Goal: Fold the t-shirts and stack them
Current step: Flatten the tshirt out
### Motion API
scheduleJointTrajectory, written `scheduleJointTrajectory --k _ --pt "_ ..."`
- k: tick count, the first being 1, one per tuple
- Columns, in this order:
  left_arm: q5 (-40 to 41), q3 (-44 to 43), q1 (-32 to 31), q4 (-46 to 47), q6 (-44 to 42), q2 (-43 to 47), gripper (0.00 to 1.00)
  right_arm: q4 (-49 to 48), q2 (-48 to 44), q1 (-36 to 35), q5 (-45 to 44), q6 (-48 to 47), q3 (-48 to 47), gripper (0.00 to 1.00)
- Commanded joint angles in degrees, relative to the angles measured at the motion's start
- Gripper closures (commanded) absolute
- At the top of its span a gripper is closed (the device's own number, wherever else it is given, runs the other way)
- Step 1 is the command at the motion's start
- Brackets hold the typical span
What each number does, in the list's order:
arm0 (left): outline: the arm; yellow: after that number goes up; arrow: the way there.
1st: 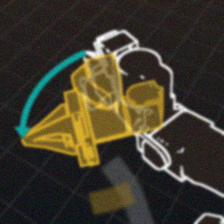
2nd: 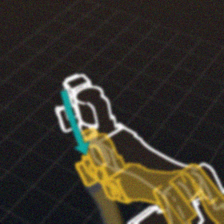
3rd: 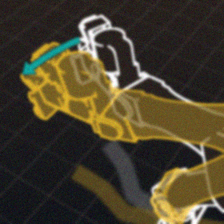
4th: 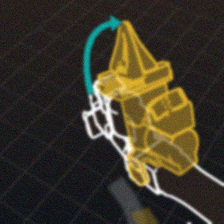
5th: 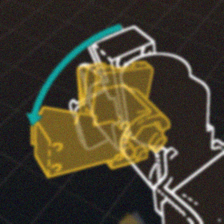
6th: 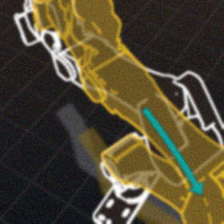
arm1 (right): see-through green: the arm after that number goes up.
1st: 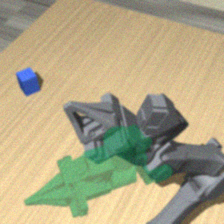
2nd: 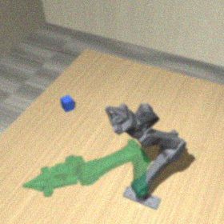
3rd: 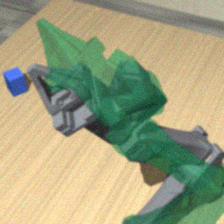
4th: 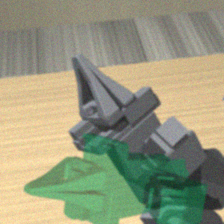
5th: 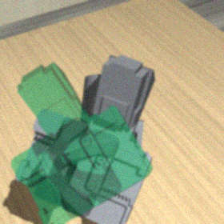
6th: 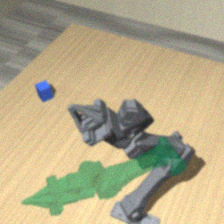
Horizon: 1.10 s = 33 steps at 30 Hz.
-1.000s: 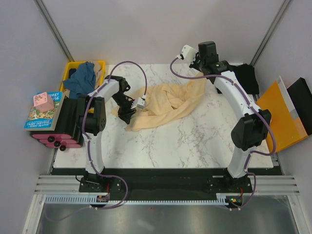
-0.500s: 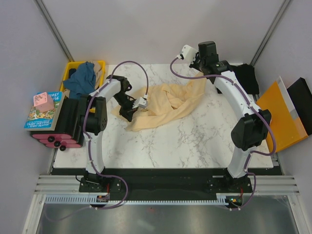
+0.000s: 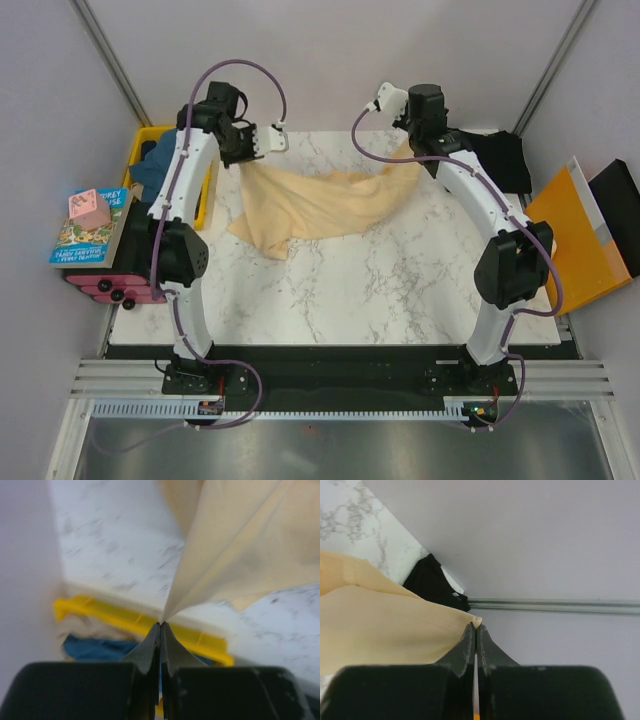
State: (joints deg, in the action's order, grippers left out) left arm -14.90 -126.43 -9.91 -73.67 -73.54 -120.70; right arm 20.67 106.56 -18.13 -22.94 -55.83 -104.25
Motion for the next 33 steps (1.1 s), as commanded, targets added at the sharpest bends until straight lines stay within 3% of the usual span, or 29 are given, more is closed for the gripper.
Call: scheduleJointTrajectory --k 1,5,7,12,15,19,25,29,33 --pt "19.26 -3.30 0.24 17.80 -0.64 7.41 0.98 -26.74 -2.33 1.43 -9.84 -5.41 2.38 1.00" --pt "31.13 -3.82 0.42 43.70 -9.57 7.24 0.98 -44.36 -0.23 3.45 -11.86 -9.63 1.86 1.00" --pt "32.47 -4.00 0.68 52.36 -13.11 6.80 0.98 -51.41 1.79 4.33 -12.04 -11.74 -1.21 1.00" --pt "28.79 -9.88 0.95 76.16 -22.69 3.91 0.98 -57.75 6.28 5.91 -10.55 -13.25 -14.02 1.00" --pt "24.84 -13.22 0.77 83.04 -25.25 2.32 0.98 -58.37 7.60 6.44 -8.18 -12.81 -18.70 1.00" --pt "20.62 -10.51 0.68 83.17 -23.08 6.61 0.98 -57.49 4.81 6.27 -5.54 -12.64 -18.45 1.00" --pt "12.01 12.30 0.60 78.43 -17.60 24.71 0.98 -51.70 -7.13 6.35 -3.78 -9.03 -7.91 1.00" --pt "7.52 20.67 0.51 77.98 -17.43 33.33 0.98 -44.67 -13.21 6.35 -3.52 -7.36 -3.18 1.00" --pt "5.58 22.02 0.42 81.37 -17.52 37.21 0.98 -46.76 -19.10 6.27 -0.53 -9.73 0.36 1.00"
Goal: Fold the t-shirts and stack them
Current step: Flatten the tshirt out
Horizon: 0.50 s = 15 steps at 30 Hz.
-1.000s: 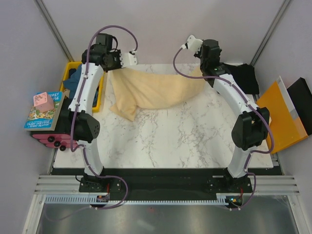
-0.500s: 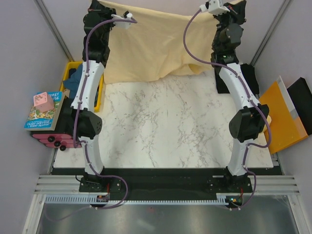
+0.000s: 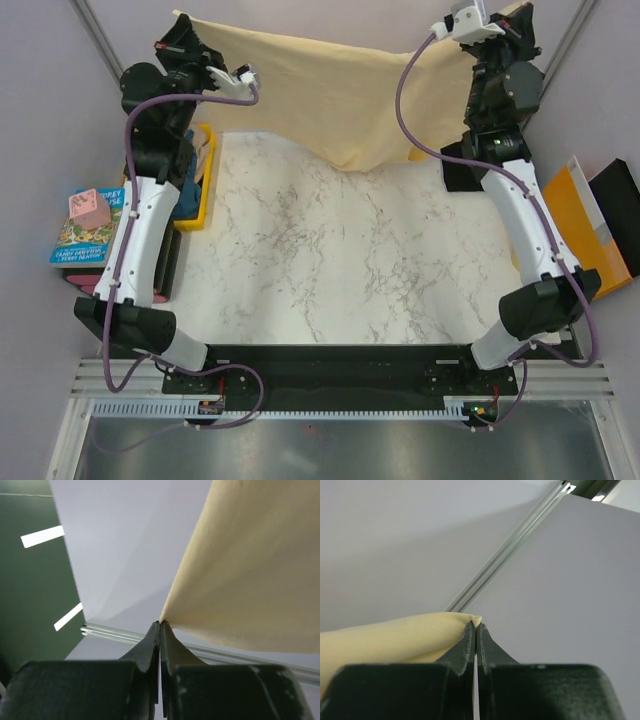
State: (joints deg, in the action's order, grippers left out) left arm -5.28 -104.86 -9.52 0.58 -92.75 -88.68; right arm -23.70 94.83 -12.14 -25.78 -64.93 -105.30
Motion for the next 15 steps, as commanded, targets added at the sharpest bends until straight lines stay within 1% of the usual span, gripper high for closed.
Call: scheduleJointTrajectory --k 1,2,3,5,7,9,10,11,13,15 --pt "-4.21 -0.16 0.03 8.98 2.83 5.28 0.98 -3.36 -8.33 0.36 2.14 -0.99 0.89 1.00" --pt "-4.39 -2.26 0.11 10.57 3.53 5.10 0.98 -5.11 -8.52 0.28 1.96 -1.25 -1.03 1.00" --pt "-4.39 -3.32 0.03 14.15 4.24 5.01 0.98 -5.91 -8.60 0.19 1.61 -1.34 -2.27 1.00" --pt "-4.82 -5.17 0.03 17.42 5.74 5.27 0.98 -7.14 -9.04 0.28 0.82 -1.61 -5.86 1.00" --pt "-5.88 -4.48 0.03 22.43 5.91 6.41 0.98 -8.80 -10.79 0.28 1.87 -1.96 -6.24 1.00" --pt "-8.16 -2.99 0.03 23.76 5.74 8.96 0.98 -10.92 -12.90 0.28 4.85 -2.57 -4.66 1.00" --pt "-9.04 -2.37 0.03 23.85 6.52 10.10 0.98 -11.27 -15.52 0.28 6.25 -2.23 -3.96 1.00" --pt "-10.44 -2.02 0.03 23.85 7.31 10.98 0.98 -12.06 -16.77 0.28 8.97 -1.70 -2.73 1.00" --pt "-11.94 -1.32 0.03 24.12 8.72 14.06 0.98 -12.85 -19.49 0.19 11.27 -0.47 -2.37 1.00" --pt "-13.61 -1.40 0.03 24.99 9.17 15.90 0.98 -15.40 -19.86 0.28 13.20 0.85 -3.68 1.00"
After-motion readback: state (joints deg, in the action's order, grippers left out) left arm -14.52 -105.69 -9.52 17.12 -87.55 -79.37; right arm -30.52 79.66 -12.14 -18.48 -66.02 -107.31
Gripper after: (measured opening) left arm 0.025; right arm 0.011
